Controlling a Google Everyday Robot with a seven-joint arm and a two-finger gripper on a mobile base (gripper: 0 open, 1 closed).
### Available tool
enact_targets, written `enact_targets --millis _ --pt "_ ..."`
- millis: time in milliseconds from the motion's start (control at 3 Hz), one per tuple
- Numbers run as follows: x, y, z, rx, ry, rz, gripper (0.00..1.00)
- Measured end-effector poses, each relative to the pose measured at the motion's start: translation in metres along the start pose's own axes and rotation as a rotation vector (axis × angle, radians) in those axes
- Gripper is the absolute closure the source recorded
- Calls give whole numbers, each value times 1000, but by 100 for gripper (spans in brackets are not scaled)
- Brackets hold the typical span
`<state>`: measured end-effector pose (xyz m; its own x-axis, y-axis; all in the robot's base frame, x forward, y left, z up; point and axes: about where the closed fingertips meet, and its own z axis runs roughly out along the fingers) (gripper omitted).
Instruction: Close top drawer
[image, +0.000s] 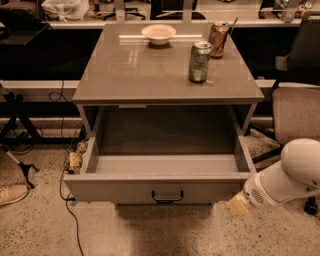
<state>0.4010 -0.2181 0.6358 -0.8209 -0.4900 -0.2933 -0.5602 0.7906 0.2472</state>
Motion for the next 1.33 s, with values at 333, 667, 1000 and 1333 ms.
enact_targets --millis 333,667,1000,1333 --pt "-30 -18 21 65 -38 29 87" --pt "-40 -23 26 78 -54 36 100" --pt "-43 -24 26 81 -65 37 100" --pt "-74 -42 20 115 -172 44 100"
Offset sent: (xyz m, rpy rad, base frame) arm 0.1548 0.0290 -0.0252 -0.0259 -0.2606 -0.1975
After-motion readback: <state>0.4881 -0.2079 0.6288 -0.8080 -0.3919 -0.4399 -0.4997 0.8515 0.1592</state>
